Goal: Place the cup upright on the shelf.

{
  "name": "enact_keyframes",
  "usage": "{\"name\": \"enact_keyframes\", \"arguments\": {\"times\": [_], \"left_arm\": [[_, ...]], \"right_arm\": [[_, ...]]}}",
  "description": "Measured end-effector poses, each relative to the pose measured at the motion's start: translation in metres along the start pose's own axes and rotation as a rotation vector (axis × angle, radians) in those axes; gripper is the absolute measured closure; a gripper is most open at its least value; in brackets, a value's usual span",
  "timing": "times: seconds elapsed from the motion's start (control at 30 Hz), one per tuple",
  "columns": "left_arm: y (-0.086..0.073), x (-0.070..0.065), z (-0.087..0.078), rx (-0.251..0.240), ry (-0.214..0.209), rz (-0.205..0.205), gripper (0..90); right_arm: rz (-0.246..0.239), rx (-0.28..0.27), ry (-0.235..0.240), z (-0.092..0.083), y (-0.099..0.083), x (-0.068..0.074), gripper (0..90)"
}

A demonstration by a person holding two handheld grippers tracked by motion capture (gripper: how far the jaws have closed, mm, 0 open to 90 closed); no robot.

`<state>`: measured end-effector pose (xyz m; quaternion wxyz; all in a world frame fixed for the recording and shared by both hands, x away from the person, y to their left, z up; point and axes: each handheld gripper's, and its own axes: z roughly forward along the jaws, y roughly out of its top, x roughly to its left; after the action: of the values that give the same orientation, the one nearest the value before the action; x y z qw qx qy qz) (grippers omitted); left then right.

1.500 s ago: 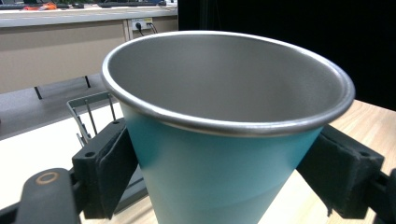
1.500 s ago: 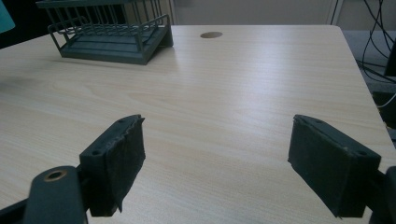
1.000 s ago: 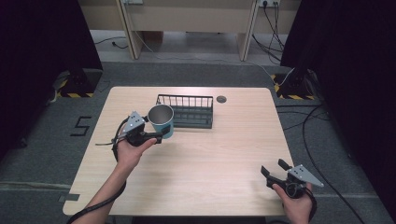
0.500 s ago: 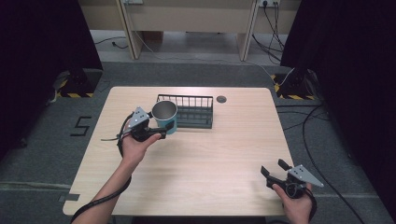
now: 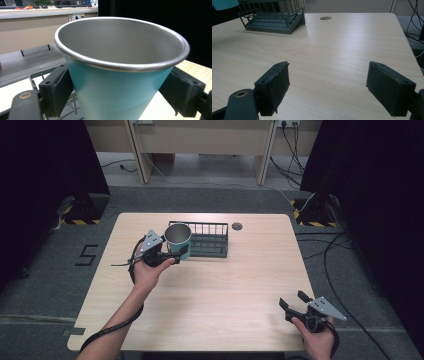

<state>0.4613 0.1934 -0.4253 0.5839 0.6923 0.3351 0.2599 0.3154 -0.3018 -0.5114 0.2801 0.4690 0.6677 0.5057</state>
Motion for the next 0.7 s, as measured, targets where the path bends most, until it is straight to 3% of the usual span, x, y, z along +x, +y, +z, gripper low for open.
{"name": "enact_keyframes", "arguments": {"times": [0.7], "left_arm": [[0.009, 0.003, 0.022, 0.001, 0.016, -0.006, 15.9]], "right_arm": [[0.001, 0.001, -0.002, 0.000, 0.000, 0.000, 19.0]]}}
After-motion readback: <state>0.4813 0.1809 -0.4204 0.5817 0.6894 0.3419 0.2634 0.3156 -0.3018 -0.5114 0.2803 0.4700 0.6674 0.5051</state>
